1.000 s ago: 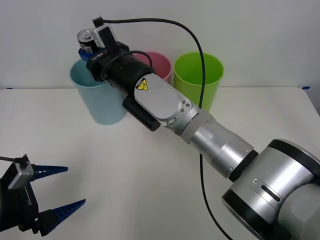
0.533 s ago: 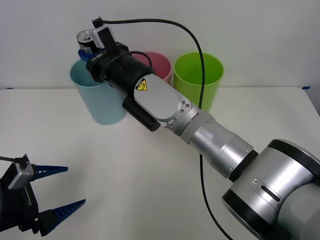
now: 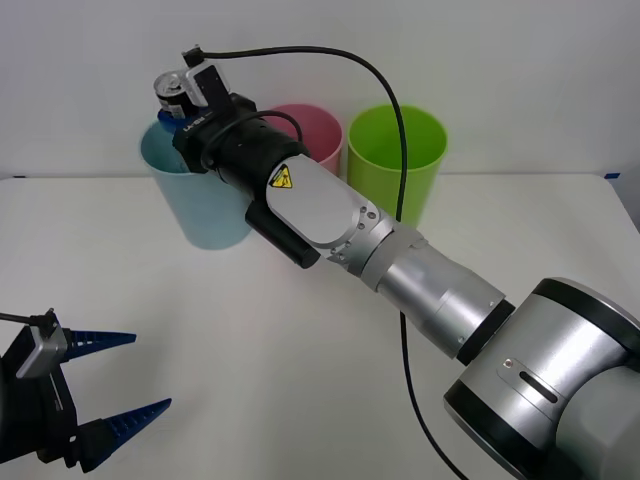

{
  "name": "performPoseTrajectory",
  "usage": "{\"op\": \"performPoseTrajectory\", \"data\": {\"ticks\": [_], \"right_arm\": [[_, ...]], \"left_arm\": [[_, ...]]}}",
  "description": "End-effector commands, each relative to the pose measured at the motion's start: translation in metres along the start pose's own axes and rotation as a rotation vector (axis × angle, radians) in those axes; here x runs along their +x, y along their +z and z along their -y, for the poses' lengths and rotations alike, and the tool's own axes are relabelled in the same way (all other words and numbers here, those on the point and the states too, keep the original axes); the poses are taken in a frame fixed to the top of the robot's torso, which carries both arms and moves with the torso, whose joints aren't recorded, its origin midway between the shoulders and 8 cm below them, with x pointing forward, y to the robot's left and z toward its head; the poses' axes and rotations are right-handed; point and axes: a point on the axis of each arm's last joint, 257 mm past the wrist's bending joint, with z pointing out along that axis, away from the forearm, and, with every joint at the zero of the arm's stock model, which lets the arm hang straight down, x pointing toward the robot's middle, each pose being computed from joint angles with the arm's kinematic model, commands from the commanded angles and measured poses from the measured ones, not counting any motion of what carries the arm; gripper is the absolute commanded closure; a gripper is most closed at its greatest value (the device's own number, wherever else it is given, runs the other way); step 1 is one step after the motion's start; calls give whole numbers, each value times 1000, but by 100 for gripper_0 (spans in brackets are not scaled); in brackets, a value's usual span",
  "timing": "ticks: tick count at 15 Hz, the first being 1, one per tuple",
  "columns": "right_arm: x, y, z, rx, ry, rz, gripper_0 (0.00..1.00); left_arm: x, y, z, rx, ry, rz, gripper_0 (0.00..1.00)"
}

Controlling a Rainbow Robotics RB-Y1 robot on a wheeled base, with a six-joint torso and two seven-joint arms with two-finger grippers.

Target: Put cans in the blue bin and PET bottles in the pink bin and trash in the green bin.

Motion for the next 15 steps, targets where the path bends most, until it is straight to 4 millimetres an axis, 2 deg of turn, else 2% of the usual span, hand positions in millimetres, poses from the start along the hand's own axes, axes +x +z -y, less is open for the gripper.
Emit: {"op": "performPoseTrajectory", "data": {"ticks": [1,4,5,7,12,15], "right_arm": [[2,1,4,10,-7,-7,100],[-3,9,35,85,-35,-11,100],[-7,10,36,84,-34,-8,100],[-8,11,33,79,-35,-8,100],[4,12,12,36,-14,-30,100],[4,12,11,35,-11,-31,100]], "left_arm": [[0,0,0,0,0,0,0],[0,0,0,0,0,0,0],[0,0,0,0,0,0,0],[0,0,0,0,0,0,0],[0,0,0,0,0,0,0],[0,0,0,0,0,0,0]]}}
